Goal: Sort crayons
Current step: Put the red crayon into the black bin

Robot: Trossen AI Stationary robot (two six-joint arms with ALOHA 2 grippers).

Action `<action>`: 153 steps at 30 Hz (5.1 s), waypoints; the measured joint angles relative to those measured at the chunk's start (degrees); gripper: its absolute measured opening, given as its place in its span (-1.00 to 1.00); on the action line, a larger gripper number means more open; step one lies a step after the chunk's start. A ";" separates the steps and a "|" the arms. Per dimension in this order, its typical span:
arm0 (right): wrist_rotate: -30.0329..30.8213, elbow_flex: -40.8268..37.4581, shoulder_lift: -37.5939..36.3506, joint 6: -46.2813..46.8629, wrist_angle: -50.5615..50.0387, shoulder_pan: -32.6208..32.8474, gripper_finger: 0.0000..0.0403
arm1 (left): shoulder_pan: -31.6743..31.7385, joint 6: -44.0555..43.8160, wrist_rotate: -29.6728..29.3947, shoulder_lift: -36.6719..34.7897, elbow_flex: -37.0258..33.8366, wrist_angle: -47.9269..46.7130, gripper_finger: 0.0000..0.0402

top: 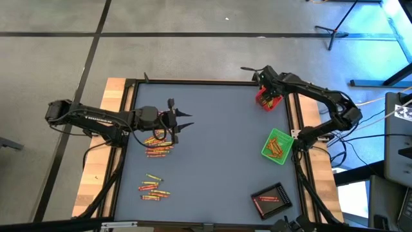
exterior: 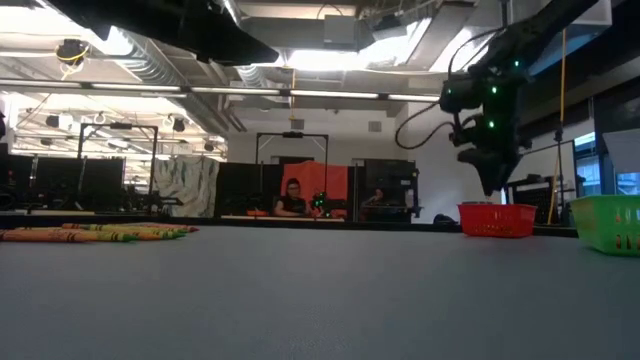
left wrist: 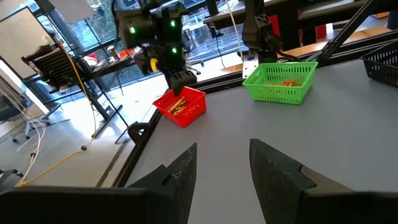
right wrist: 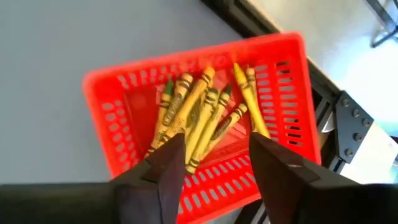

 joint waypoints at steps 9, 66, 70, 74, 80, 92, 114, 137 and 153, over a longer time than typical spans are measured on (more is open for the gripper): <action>-10.69 0.49 -8.09 0.39 18.11 14.26 -0.09 | 0.02 0.13 -0.17 -0.02 0.00 0.00 -0.35; -13.64 -14.96 -6.54 -11.69 66.05 43.26 -0.09 | 36.47 11.95 6.14 32.79 24.50 -67.65 -0.35; -13.64 -14.95 -6.54 -11.29 65.93 43.26 -0.09 | 37.08 12.12 6.26 32.79 24.48 -67.37 -0.35; -13.64 -14.94 -6.54 -11.27 65.57 43.26 -0.09 | 37.42 12.72 8.64 32.79 23.83 -65.84 -0.35; -13.64 -14.94 -6.54 -11.27 65.44 43.26 -0.09 | 37.42 16.31 8.35 32.79 20.52 -63.01 -0.35; -13.64 -14.94 -6.54 -11.27 65.60 43.26 -0.09 | 38.77 16.54 6.81 32.72 17.11 -57.41 -0.35; -13.64 -14.94 -6.54 -11.29 65.60 43.26 -0.09 | 42.10 18.98 11.33 32.70 16.90 -55.06 -0.94; -14.14 -14.87 -5.78 -5.70 62.97 43.35 -0.03 | 27.41 12.94 7.68 18.55 16.90 -37.62 -0.96; -17.63 -14.85 -2.66 -6.63 70.10 43.33 0.48 | 6.56 7.80 10.19 12.26 14.71 -11.76 -0.95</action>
